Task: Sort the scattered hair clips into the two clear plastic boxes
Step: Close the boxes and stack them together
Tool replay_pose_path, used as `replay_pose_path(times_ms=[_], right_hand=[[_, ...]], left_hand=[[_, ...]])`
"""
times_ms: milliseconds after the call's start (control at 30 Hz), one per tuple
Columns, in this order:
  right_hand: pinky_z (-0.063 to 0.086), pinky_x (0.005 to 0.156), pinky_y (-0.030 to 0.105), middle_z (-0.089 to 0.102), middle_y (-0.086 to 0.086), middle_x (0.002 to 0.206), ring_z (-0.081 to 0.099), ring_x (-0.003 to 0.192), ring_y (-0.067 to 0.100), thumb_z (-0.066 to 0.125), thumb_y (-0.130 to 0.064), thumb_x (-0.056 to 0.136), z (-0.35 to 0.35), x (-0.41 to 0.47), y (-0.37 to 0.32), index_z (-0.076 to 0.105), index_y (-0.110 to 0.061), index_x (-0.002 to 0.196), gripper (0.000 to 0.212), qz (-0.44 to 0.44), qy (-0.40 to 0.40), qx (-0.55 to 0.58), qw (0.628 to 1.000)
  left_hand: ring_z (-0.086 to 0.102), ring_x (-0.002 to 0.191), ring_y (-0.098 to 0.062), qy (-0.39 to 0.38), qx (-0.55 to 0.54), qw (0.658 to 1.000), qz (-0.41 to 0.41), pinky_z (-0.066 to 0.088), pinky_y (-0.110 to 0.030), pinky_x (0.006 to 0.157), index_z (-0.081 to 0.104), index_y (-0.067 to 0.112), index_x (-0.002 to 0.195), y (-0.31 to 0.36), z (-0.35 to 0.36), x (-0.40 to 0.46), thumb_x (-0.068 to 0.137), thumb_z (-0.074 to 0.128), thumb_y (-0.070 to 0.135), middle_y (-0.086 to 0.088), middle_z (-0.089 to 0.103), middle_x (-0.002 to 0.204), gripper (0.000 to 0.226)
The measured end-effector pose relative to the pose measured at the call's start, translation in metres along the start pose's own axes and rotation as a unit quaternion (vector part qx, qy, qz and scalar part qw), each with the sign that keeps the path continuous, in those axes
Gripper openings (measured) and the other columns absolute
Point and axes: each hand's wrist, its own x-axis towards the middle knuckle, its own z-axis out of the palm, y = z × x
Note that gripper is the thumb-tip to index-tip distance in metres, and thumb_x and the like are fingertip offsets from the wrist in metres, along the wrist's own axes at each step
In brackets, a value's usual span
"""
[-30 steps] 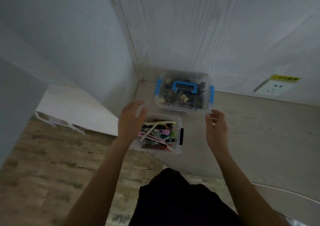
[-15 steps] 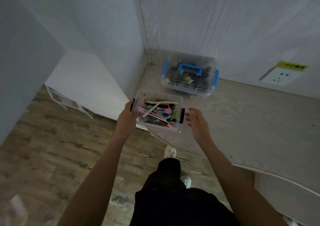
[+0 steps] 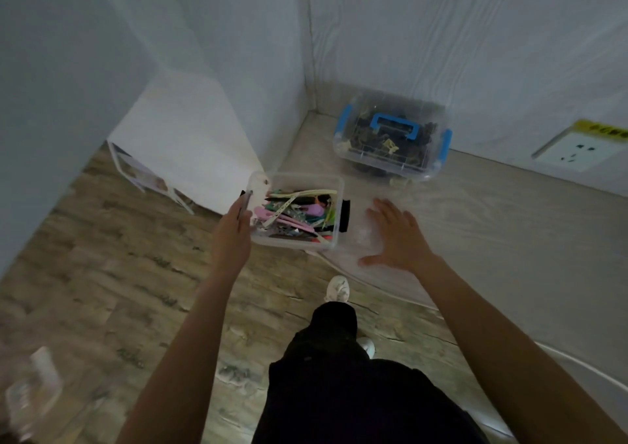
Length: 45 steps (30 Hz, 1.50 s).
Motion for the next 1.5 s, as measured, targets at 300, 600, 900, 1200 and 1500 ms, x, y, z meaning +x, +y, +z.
replay_pose_path(times_ms=[300, 600, 900, 1200, 1500], right_hand=[[-0.005, 0.111, 0.058, -0.008, 0.017, 0.156, -0.009, 0.144, 0.032, 0.059, -0.083, 0.049, 0.015, -0.072, 0.044, 0.026, -0.007, 0.136, 0.121, 0.167, 0.017, -0.043, 0.985], [0.017, 0.112, 0.047, 0.024, 0.016, 0.147, 0.018, 0.137, 0.032, 0.064, -0.083, 0.042, 0.02, -0.119, 0.061, 0.018, -0.035, 0.143, 0.121, 0.247, 0.129, 0.252, 0.927], [0.02, 0.111, 0.05, 0.008, 0.013, 0.152, 0.006, 0.14, 0.029, 0.079, -0.057, 0.055, -0.023, -0.109, 0.014, 0.019, -0.032, 0.144, 0.111, 0.079, 0.212, 0.282, 0.932], [0.007, 0.116, 0.047, -0.01, 0.015, 0.156, -0.013, 0.143, 0.031, 0.073, -0.061, 0.062, -0.052, -0.039, -0.006, 0.011, -0.028, 0.148, 0.111, -0.009, 0.042, 0.075, 0.996], [0.022, 0.114, 0.046, 0.019, 0.014, 0.153, 0.017, 0.141, 0.031, 0.066, -0.028, 0.084, -0.037, -0.047, -0.01, 0.041, -0.019, 0.137, 0.059, 0.09, 0.211, 0.286, 0.93]], left_hand=[[0.057, 0.106, -0.031, -0.042, 0.004, 0.999, 0.002, 0.047, -0.041, 0.085, 0.041, 0.021, 0.138, 0.021, 0.034, 0.008, 0.1, 0.035, 0.024, -0.013, 0.059, 0.121, 0.039], [0.062, 0.094, -0.033, -0.042, 0.009, 0.999, -0.001, 0.052, -0.051, 0.081, 0.041, 0.026, 0.137, 0.022, 0.051, 0.009, 0.099, 0.036, 0.028, -0.016, 0.061, 0.114, 0.038], [0.053, 0.115, -0.023, -0.142, -0.036, 0.989, 0.025, 0.039, -0.027, 0.085, 0.044, 0.02, 0.136, 0.06, 0.073, -0.011, 0.097, 0.041, 0.036, -0.004, 0.056, 0.128, 0.042], [0.054, 0.087, -0.011, -0.143, -0.082, 0.986, -0.013, 0.038, -0.024, 0.08, 0.056, 0.016, 0.118, 0.062, 0.053, 0.01, 0.084, 0.06, 0.035, 0.005, 0.058, 0.098, 0.038], [0.06, 0.096, -0.015, -0.186, -0.065, 0.98, -0.016, 0.048, -0.028, 0.085, 0.06, 0.018, 0.115, 0.061, 0.057, 0.018, 0.075, 0.074, 0.036, 0.001, 0.066, 0.105, 0.047]])
